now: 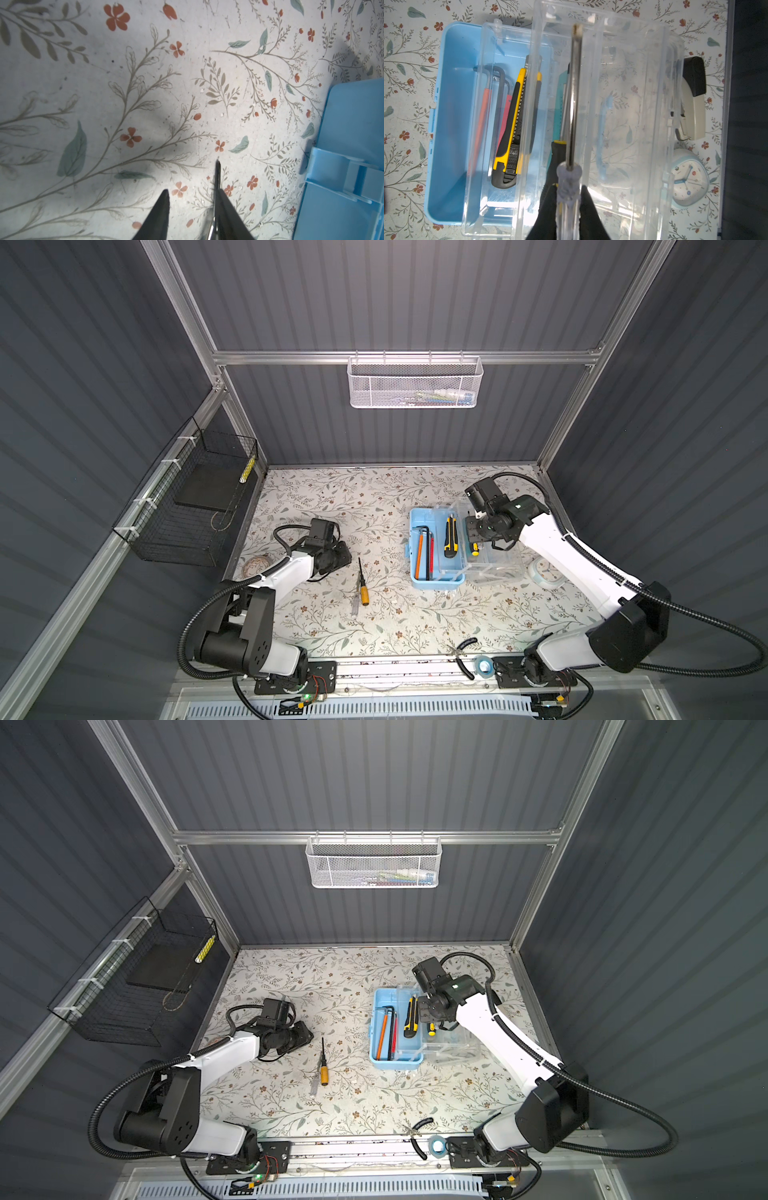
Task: Pack the tool kit
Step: 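Release the clear screwdriver into the tray and move the right gripper back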
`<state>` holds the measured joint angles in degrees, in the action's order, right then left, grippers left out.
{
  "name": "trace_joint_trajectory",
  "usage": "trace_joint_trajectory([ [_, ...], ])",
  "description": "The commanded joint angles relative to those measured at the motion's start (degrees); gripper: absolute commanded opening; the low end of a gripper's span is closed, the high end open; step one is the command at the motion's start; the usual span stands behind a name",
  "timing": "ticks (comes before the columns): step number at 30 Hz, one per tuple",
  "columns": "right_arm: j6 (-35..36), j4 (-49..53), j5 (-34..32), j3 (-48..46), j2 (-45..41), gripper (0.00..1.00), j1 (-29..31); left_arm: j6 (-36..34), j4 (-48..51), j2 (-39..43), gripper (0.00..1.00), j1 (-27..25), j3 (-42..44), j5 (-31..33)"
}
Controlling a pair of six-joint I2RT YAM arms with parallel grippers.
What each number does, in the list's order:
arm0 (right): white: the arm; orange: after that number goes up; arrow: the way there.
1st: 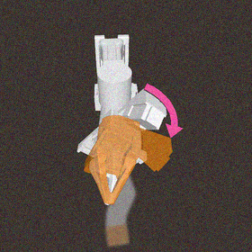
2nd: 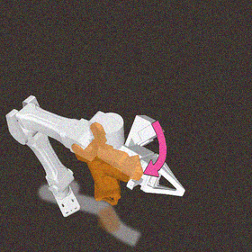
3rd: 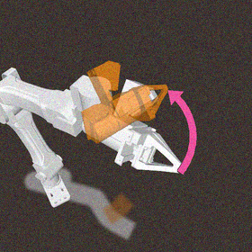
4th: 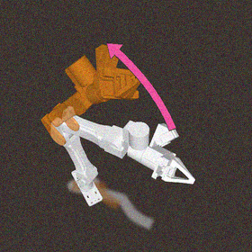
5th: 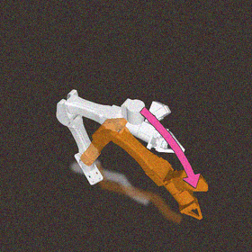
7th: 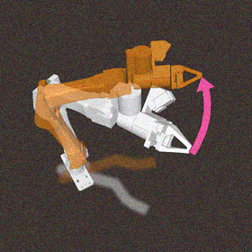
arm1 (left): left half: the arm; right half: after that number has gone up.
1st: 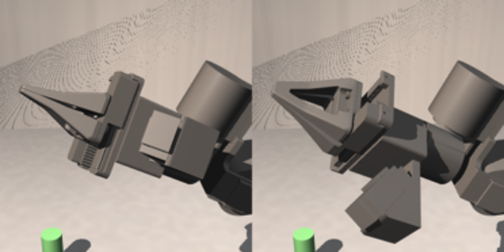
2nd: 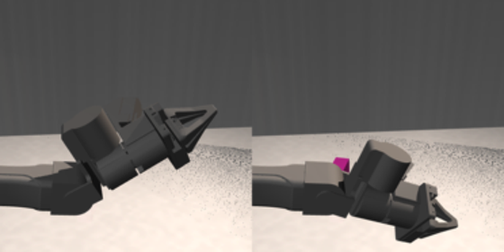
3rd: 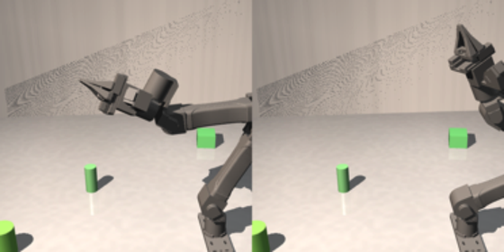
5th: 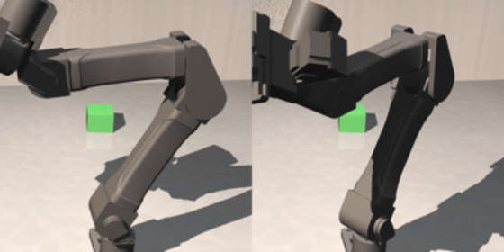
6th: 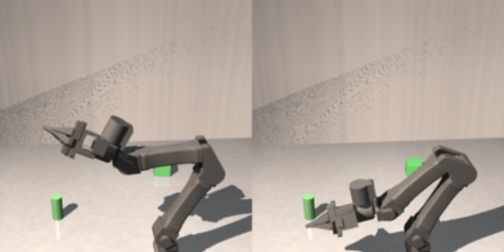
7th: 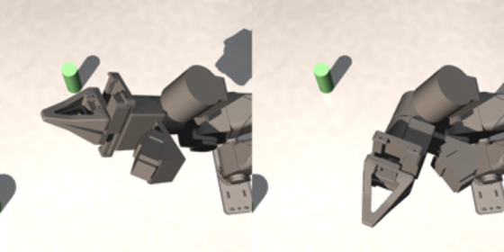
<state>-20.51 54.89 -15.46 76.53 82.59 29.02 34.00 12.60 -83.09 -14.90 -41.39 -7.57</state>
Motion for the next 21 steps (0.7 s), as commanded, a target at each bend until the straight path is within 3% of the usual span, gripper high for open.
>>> trace_joint_trajectory([
  [1,-0.62,0.62,-0.49,-0.89,-0.58,0.00,-0.38,-0.87,-0.38,-1.02,0.38,0.31,-1.68,-1.10],
  [6,-1.02,0.37,0.07,-1.71,-0.51,0.00,-0.58,-0.86,-0.45,-1.00,0.38,0.30,-1.61,-1.10],
  [11,-1.28,0.22,0.59,-1.90,-0.32,0.26,-0.73,-0.86,-0.52,-1.10,0.38,0.31,-1.77,-1.10],
  [14,-1.26,0.10,0.71,-1.76,-0.45,0.35,-0.77,-0.86,-0.57,-1.11,0.38,0.31,-1.86,-1.13],
  [21,-1.03,0.21,1.46,-0.47,-0.60,0.37,-0.76,-1.08,-0.26,-0.69,0.38,0.31,-1.81,-1.08],
])
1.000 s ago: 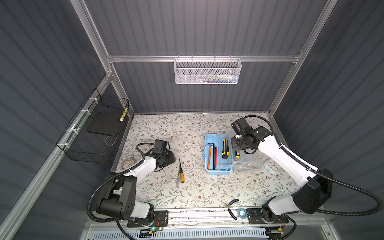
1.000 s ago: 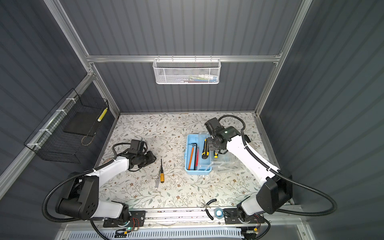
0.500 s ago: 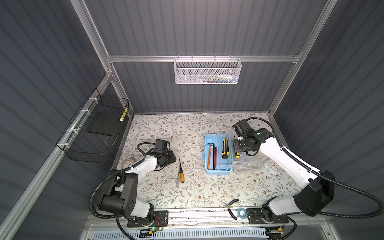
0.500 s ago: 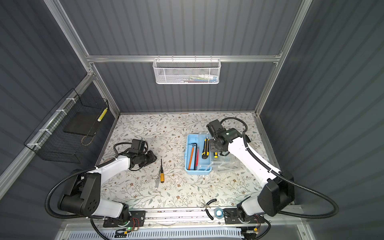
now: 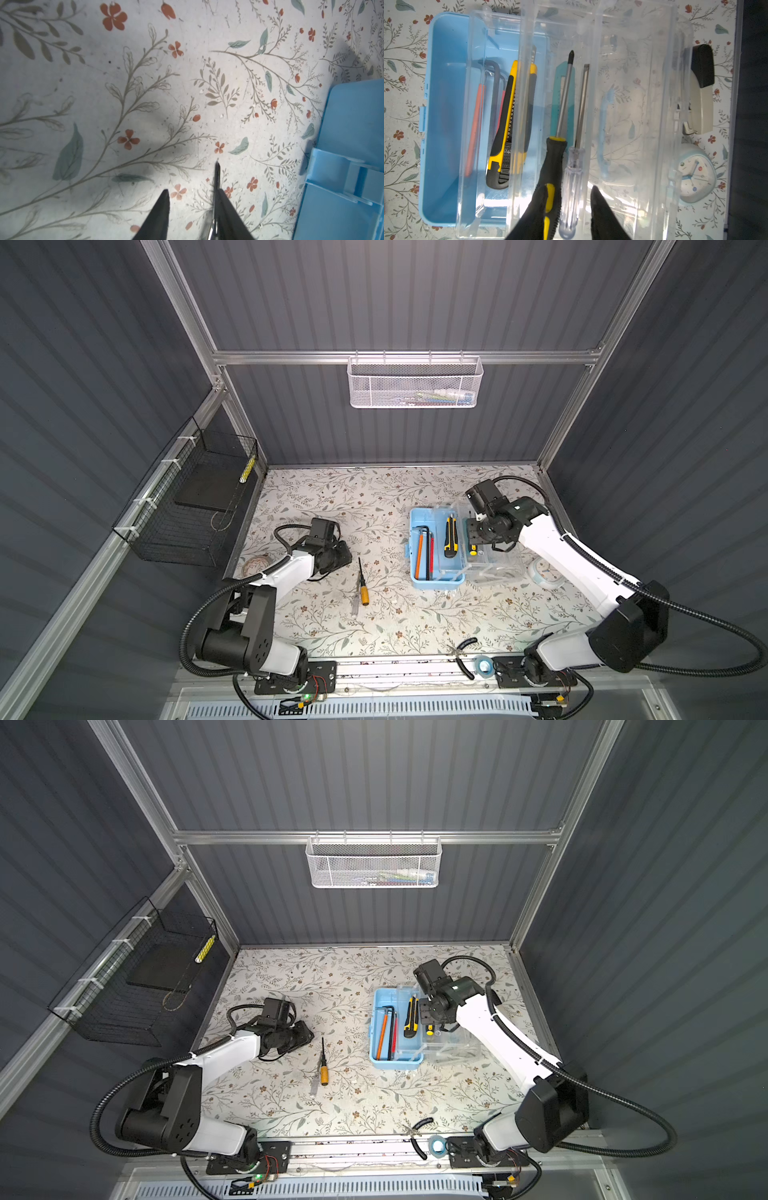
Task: Pack the tool kit
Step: 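Release the clear screwdriver into the tray and move the right gripper back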
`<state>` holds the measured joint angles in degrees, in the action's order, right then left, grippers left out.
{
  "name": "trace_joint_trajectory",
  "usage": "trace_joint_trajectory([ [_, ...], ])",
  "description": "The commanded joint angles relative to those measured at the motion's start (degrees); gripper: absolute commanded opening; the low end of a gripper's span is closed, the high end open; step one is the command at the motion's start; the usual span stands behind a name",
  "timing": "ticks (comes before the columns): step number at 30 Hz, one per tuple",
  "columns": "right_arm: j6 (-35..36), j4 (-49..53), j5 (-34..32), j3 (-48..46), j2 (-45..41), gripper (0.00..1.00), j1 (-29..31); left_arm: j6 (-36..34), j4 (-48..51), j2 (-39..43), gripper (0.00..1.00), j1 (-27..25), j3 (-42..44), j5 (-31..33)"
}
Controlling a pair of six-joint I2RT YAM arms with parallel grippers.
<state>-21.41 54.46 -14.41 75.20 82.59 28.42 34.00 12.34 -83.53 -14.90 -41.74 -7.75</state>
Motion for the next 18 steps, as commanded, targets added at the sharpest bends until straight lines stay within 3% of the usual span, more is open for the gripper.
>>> trace_joint_trajectory([
  [1,-0.04,0.61,1.07,1.32,-0.84,0.37,-0.17,-1.17,0.18,-0.16,0.38,0.31,-1.51,-0.82],
  [7,-0.43,-0.36,4.69,5.01,-1.66,0.32,2.13,-1.66,1.65,1.12,0.39,0.31,-1.42,-1.40],
  [12,-1.70,-2.90,5.22,7.98,0.69,0.31,9.00,-1.57,4.12,4.32,0.39,0.22,-0.40,-2.19],
  [18,-2.41,-5.48,8.96,13.69,9.91,0.33,18.52,-2.27,8.34,8.83,0.39,0.20,0.44,-0.08],
])
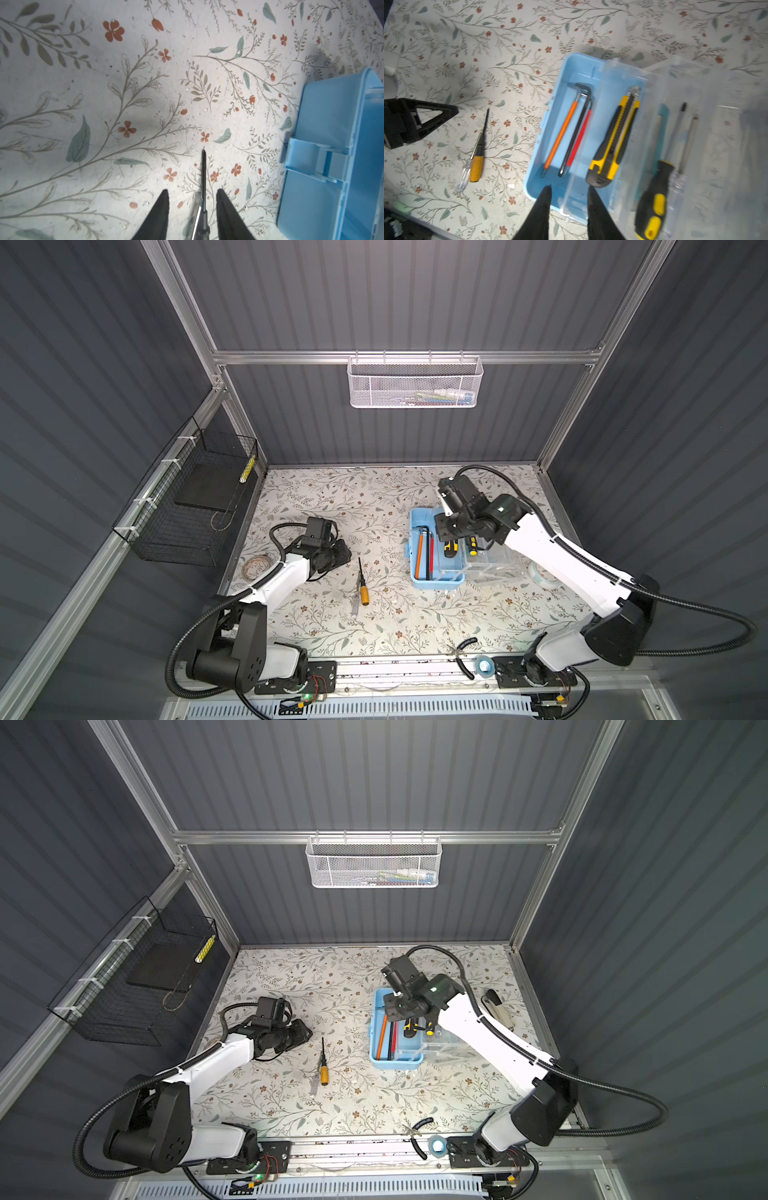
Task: Pack the tool kit
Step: 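Release the clear screwdriver into the tray and move the right gripper back, then lower the right gripper onto the yellow-handled screwdriver and close it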
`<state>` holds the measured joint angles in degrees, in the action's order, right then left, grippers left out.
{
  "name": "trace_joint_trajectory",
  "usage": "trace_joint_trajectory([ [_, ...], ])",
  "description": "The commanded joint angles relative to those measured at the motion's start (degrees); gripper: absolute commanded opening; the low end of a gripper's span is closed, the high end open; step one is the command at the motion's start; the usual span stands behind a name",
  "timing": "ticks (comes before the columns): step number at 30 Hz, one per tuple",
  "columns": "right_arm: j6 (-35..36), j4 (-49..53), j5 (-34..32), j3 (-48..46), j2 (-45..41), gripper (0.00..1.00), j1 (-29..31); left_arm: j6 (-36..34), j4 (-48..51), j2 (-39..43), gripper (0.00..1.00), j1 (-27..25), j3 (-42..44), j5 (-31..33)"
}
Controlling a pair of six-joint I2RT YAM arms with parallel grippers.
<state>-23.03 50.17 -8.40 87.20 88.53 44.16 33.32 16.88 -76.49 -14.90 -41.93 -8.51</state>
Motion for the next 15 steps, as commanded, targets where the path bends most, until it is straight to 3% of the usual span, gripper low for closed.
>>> trace_joint_trajectory([
  [1,-0.81,-1.81,4.10,2.48,5.75,0.33,3.98,-1.61,3.99,2.31,0.39,0.15,1.02,0.70],
  [7,-0.16,-3.38,10.15,8.32,16.65,0.35,10.32,-0.92,3.69,3.95,0.39,0.22,3.54,0.76],
  [15,2.15,-1.62,13.50,15.15,30.07,0.39,14.99,-0.49,2.53,4.38,0.39,0.22,5.61,0.63],
])
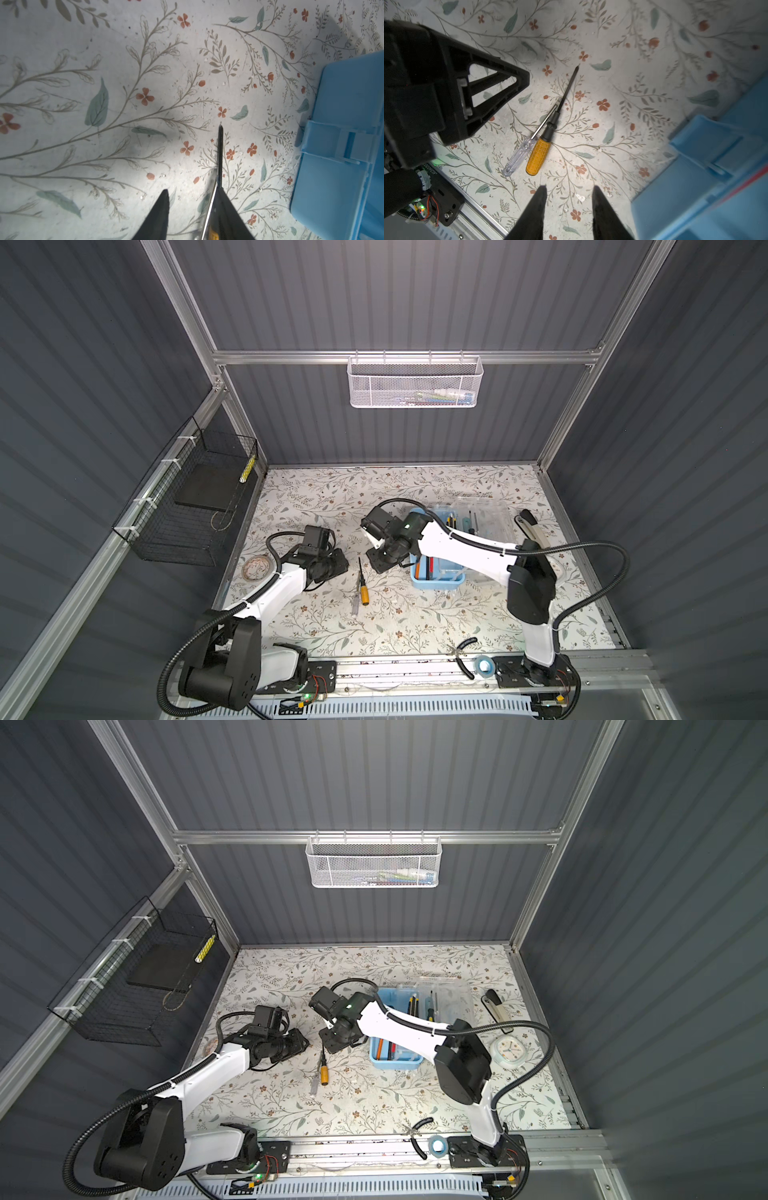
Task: Pack the tool kit
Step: 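Lower the right gripper onto the yellow-handled screwdriver and close it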
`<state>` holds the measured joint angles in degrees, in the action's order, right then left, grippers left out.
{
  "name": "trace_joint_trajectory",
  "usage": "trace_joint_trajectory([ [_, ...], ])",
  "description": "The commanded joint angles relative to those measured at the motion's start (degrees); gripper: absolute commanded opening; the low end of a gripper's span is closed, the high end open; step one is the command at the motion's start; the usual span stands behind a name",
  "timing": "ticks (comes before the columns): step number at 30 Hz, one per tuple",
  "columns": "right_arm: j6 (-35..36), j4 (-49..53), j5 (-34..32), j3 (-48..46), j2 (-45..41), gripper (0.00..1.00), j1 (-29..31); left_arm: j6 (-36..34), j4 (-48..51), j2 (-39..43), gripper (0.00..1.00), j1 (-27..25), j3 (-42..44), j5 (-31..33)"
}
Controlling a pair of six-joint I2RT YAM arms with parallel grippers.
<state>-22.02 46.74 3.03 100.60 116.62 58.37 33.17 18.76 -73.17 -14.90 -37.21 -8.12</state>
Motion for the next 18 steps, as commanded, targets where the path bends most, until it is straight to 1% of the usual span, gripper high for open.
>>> trace_joint_trajectory([
  [1,1.10,1.90,2.81,2.17,3.01,0.39,1.02,-0.33,0.66,1.33,0.39,0.22,1.08,0.28],
  [2,1.17,1.79,3.48,2.46,3.77,0.39,1.20,-0.35,0.66,1.48,0.39,0.22,1.28,0.36],
  [6,1.67,1.61,5.59,3.75,6.68,0.48,1.87,-0.43,0.92,1.88,0.39,0.22,1.70,1.18],
  [7,1.72,1.42,6.11,3.98,7.35,0.49,2.08,-0.45,0.97,1.89,0.39,0.22,1.82,1.42],
  [9,1.87,2.00,6.98,5.13,9.03,0.49,2.13,-0.36,0.94,1.93,0.39,0.22,2.05,1.68],
  [12,2.02,3.12,7.38,6.61,11.39,0.46,2.13,-0.13,0.27,1.97,0.39,0.22,2.70,1.70],
  [18,2.33,3.40,8.10,7.75,13.66,0.42,2.36,0.02,-0.14,1.95,0.39,0.22,3.46,1.90],
])
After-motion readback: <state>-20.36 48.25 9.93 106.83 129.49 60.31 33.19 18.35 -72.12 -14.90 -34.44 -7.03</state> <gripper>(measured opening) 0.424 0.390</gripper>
